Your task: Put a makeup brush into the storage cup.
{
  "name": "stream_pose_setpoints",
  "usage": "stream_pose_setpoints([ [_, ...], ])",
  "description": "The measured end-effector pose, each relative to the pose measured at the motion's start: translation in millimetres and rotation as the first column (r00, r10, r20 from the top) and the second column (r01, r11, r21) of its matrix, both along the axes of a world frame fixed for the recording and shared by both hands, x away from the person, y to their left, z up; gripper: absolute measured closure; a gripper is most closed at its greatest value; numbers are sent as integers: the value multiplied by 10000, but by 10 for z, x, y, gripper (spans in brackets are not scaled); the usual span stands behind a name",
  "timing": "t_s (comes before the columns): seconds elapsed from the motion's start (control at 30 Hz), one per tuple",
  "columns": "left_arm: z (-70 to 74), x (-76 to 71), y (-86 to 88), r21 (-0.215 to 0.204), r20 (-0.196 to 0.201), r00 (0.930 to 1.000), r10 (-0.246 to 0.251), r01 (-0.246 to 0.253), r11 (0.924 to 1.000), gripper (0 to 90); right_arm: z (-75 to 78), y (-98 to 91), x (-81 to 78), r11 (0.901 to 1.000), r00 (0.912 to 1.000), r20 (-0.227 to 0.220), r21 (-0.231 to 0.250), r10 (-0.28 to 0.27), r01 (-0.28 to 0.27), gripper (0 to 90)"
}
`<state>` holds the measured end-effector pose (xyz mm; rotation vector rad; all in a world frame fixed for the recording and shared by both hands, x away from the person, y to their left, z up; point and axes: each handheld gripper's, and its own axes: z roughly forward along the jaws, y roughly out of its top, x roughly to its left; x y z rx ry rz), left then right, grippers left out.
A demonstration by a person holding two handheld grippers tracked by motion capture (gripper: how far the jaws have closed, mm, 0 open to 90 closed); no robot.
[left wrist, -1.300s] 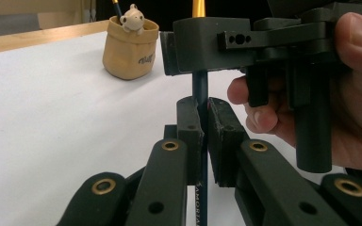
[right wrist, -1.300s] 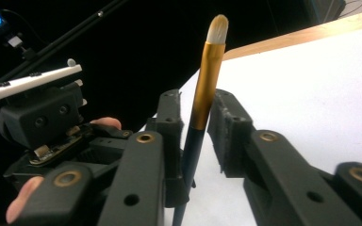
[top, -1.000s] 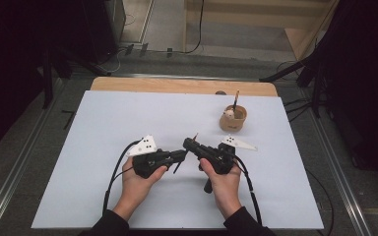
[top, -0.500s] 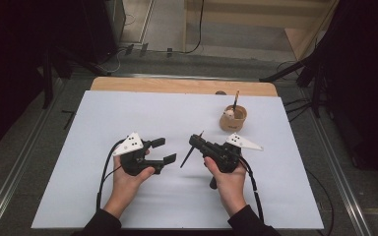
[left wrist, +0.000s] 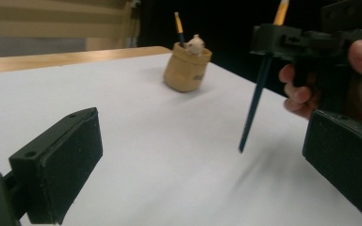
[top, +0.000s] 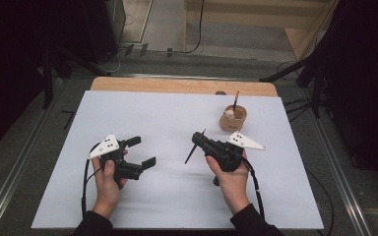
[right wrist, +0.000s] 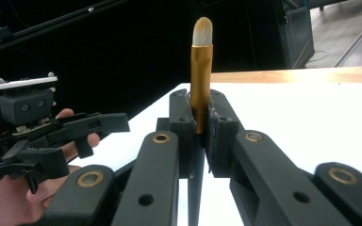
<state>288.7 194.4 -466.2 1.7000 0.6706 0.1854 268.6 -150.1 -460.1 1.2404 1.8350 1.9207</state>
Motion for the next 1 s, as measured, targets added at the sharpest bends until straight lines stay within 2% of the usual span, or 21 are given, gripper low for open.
stream_pose_setpoints([
  [0.2,-11,-52,185,-13,-12,9993,384,-384,9993,0,13,-44,-1,9998,9999,131,-150,-106,108,844],
  [0.3,-14,-93,271,143,70,9983,577,-578,9982,0,38,-54,-13,9992,9991,222,-194,-352,356,844],
  [0.5,2,-179,453,105,215,9962,848,-850,9963,0,53,-50,-19,9987,9989,357,-385,-307,321,844],
  [0.67,-19,-266,527,163,265,9915,1278,-1282,9916,0,58,-63,-11,9988,9989,350,-373,-316,329,843],
  [0.8,-1,-344,582,218,632,9864,1518,-1534,9879,0,63,-79,0,9981,9983,397,-424,-428,445,843],
  [1.0,-13,-385,655,261,604,9858,1566,-1584,9870,0,72,-122,1,9978,9976,423,-359,-544,560,844],
])
